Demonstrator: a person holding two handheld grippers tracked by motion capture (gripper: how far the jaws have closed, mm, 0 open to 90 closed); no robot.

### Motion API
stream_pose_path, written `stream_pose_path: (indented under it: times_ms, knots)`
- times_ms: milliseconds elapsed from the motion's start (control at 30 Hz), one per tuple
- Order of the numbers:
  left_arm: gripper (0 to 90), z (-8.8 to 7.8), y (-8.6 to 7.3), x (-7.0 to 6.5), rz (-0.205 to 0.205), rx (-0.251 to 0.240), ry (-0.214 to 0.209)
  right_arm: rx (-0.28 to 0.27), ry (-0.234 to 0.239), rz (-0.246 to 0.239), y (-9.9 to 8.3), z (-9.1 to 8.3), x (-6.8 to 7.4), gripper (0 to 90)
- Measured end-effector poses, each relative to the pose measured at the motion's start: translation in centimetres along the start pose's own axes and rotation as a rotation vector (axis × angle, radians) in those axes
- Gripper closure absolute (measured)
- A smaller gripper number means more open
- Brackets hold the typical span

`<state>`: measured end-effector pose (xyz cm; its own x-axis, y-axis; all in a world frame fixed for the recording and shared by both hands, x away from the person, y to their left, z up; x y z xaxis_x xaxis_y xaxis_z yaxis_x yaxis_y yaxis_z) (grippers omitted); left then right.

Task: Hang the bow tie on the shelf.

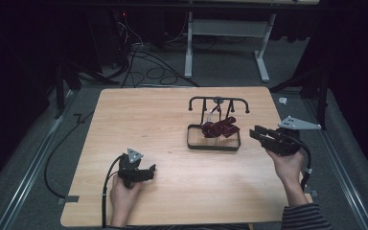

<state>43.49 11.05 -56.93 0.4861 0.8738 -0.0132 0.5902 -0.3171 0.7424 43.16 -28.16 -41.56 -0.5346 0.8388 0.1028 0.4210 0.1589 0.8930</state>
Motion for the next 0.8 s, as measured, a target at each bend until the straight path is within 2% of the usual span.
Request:
stream_pose_path:
  times_ms: [367, 800]
  knots:
    - [17.2, 0.0, 0.0, 0.0, 0.000, 0.000, 0.000, -0.018, 0.012, 0.059, -1.8, -1.1, -0.3, 67.7]
    - [17.2, 0.0, 0.0, 0.0, 0.000, 0.000, 0.000, -0.005, 0.018, 0.073, -3.4, -1.3, -0.1, 67.3]
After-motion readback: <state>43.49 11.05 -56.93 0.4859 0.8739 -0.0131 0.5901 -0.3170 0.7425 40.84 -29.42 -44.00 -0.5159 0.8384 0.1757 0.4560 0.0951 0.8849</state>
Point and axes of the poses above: each handheld gripper's, and its own axes: z roughly forward along the jaws, y roughly out of its top, x roughly to its left, the point moved 9 cm from there along z, roughly forward along the jaws, and after that the axes turned 1 degree about -x, right-handed, at the moved point
